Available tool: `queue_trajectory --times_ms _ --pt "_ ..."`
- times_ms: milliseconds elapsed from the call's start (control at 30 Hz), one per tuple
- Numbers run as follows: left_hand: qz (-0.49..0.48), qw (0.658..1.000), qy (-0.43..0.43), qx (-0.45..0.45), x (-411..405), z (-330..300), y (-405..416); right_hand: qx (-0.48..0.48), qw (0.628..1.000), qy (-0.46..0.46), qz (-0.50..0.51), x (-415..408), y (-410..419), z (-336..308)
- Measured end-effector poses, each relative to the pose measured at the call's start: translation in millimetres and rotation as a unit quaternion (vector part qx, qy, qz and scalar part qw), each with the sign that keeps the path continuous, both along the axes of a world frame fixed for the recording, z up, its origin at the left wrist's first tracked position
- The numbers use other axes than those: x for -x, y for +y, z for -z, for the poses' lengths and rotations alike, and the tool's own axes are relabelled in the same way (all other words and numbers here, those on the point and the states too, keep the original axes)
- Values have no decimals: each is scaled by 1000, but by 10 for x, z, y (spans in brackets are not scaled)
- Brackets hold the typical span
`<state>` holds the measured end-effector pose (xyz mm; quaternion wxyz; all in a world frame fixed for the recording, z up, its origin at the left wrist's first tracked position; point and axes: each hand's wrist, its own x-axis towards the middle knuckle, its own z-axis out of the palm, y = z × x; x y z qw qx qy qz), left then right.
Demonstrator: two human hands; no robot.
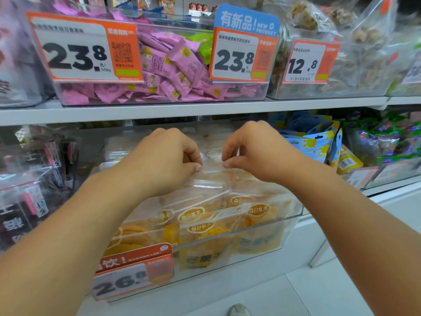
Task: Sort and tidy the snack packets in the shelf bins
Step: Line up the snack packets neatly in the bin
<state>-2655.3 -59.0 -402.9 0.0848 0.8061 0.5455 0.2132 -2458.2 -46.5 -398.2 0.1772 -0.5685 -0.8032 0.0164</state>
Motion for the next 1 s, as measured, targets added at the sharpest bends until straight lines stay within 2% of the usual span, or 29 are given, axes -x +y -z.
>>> queue_trajectory --times_ms 133,267,367,500,700,833,933,1000 --pt "-4 1000 1 -14 5 20 7 3 1000 -23 0 5 12 -27" --pt "18 1000 4 -11 -15 57 17 57 997 -56 -18 67 7 -6" --pt "30 999 -7 10 -31 50 3 23 999 -19 -11 53 34 -1" --pt "19 1000 3 6 -23 59 1 1 1000 -19 -12 39 19 15" --pt "30 998 -45 36 -8 99 -6 -18 999 -29 -26 50 -33 27" --pt "59 991 -92 82 16 106 -38 -12 999 4 -30 44 -39 31" --pt "69 988 -105 91 10 126 -51 31 999 2 -26 55 -32 0" --pt "67 988 -106 87 4 144 -43 56 998 -39 -7 98 -17 -32"
